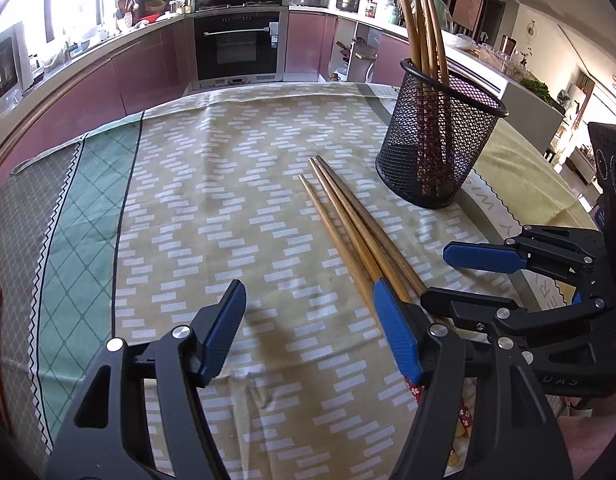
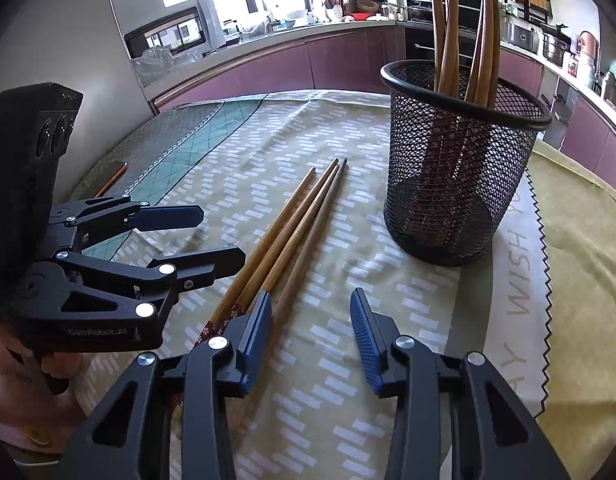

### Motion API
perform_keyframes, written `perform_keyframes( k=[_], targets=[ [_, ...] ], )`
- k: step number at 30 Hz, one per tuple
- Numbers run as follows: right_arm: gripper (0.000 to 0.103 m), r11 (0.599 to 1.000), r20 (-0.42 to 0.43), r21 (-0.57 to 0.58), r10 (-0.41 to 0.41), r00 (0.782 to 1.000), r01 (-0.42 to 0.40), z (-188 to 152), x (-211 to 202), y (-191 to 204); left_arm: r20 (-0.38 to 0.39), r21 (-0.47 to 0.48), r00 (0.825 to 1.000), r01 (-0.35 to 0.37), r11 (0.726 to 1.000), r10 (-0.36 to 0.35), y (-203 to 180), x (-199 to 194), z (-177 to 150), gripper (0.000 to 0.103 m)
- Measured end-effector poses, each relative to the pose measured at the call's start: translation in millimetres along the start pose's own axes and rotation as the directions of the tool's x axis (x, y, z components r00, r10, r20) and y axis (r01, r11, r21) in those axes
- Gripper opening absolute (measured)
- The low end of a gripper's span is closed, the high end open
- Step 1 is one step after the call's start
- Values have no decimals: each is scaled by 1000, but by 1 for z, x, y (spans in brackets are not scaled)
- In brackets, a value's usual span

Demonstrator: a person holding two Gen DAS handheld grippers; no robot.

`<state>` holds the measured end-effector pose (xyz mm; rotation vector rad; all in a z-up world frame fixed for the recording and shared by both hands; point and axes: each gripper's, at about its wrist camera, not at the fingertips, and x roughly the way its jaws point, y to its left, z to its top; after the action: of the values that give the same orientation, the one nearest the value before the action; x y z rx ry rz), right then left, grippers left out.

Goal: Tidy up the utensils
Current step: 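Move both open tools back over the remaining chopsticks, then close the left tool on one chopstick while the right tool grasps another chopstick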

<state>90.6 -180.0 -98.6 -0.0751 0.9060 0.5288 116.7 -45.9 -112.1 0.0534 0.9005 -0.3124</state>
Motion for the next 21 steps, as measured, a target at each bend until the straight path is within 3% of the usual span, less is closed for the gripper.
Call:
perform_keyframes(
  k=[13, 21],
  targets=[
    [34, 1000, 0, -2, -10, 1000, 10, 5, 5, -1, -22, 64, 999, -30, 998, 31, -11, 9, 5, 58],
    [30, 1000, 0, -6, -29, 1000, 29, 13, 12, -2, -21, 70, 999, -26, 997, 27, -12, 14, 12, 39]
  ],
)
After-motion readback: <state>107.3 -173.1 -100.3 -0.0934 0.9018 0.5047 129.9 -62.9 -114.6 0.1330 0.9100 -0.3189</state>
